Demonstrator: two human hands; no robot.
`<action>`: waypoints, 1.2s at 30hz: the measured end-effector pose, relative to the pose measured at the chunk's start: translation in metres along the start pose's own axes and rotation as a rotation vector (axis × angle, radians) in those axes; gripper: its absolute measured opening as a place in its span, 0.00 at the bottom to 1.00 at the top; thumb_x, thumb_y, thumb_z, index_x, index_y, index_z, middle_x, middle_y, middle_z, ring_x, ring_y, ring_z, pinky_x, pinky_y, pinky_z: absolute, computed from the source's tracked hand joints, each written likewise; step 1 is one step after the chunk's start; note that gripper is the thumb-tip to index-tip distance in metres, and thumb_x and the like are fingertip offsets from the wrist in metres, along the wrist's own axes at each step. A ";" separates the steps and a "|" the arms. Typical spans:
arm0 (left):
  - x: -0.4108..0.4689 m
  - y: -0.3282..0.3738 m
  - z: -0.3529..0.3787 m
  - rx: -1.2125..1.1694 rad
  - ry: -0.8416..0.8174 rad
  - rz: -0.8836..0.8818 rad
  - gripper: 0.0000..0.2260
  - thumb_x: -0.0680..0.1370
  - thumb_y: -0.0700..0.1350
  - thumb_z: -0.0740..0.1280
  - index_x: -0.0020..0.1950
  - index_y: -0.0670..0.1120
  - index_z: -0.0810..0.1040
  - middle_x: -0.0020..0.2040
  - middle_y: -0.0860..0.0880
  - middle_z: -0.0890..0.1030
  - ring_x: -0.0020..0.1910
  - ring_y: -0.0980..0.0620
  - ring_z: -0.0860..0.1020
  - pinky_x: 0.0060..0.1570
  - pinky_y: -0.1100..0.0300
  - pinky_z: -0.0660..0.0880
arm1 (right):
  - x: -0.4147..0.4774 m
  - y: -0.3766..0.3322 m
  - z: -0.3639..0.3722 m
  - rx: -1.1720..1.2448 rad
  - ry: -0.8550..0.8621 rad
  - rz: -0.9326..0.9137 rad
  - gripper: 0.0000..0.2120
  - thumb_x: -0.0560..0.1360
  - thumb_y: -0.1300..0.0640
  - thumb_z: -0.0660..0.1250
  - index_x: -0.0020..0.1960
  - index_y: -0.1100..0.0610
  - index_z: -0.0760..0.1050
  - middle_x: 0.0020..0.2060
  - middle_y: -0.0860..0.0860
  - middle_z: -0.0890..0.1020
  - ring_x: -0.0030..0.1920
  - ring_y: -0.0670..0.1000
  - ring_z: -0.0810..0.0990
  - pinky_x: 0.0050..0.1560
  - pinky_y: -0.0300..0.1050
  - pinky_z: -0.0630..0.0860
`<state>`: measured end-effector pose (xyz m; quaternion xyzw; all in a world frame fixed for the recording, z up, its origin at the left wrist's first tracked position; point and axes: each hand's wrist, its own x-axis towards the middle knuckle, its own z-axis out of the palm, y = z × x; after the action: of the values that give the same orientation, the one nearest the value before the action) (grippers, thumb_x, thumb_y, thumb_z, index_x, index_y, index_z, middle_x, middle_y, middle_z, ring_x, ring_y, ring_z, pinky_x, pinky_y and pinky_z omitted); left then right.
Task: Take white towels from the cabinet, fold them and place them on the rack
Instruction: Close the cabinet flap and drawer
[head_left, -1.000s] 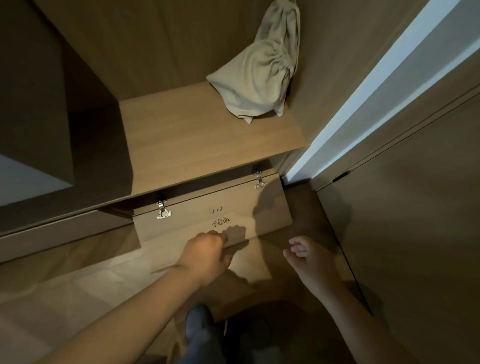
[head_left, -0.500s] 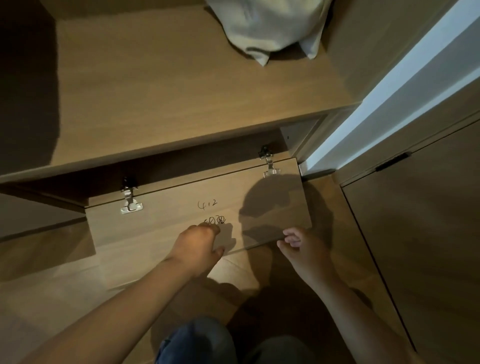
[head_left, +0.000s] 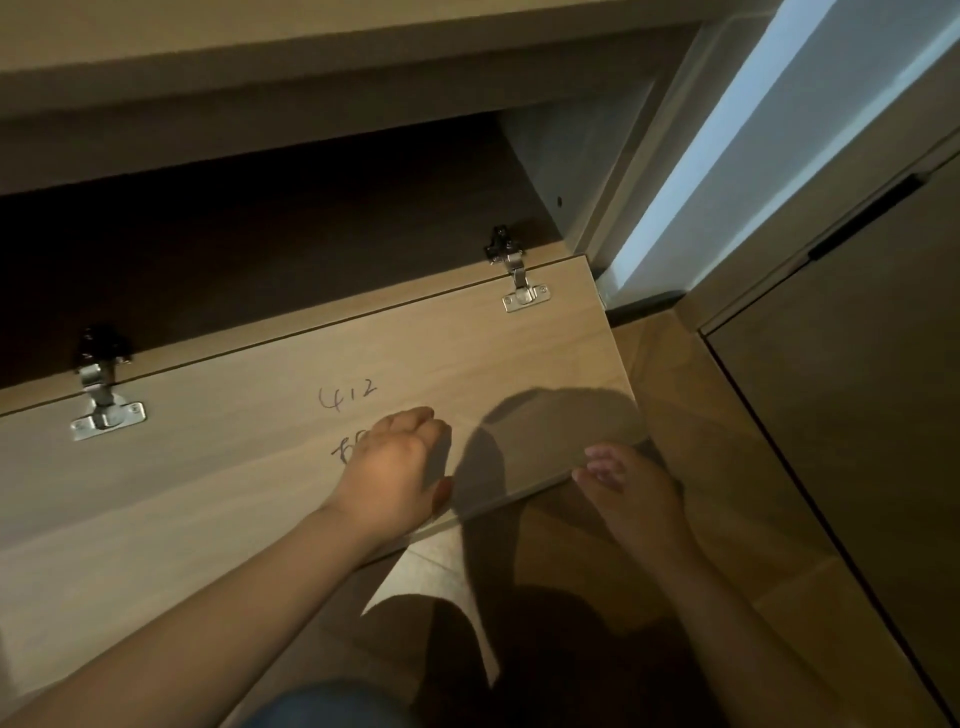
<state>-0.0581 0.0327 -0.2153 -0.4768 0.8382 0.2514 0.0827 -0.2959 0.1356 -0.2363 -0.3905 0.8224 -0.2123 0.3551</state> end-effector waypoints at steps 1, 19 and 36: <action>0.004 0.000 0.004 0.010 0.006 0.015 0.29 0.76 0.56 0.66 0.74 0.49 0.65 0.76 0.47 0.63 0.73 0.45 0.63 0.72 0.51 0.62 | 0.003 0.005 0.002 -0.003 0.019 -0.006 0.13 0.75 0.50 0.70 0.59 0.48 0.77 0.51 0.45 0.81 0.53 0.45 0.79 0.54 0.49 0.79; 0.021 0.013 0.061 0.252 0.137 0.053 0.37 0.71 0.66 0.67 0.73 0.50 0.60 0.79 0.47 0.49 0.78 0.40 0.46 0.71 0.35 0.54 | 0.048 0.030 -0.007 -0.036 0.182 -0.002 0.29 0.76 0.51 0.70 0.74 0.52 0.65 0.67 0.51 0.70 0.60 0.51 0.74 0.63 0.51 0.75; 0.014 0.012 0.061 0.265 0.145 0.059 0.45 0.68 0.71 0.65 0.77 0.51 0.53 0.80 0.48 0.44 0.78 0.41 0.42 0.74 0.35 0.47 | 0.071 0.048 -0.010 0.191 0.059 0.053 0.35 0.71 0.49 0.75 0.73 0.52 0.64 0.65 0.53 0.73 0.63 0.55 0.74 0.62 0.53 0.74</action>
<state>-0.0819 0.0578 -0.2690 -0.4537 0.8815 0.1058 0.0767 -0.3586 0.1087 -0.2889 -0.3265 0.8184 -0.2918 0.3720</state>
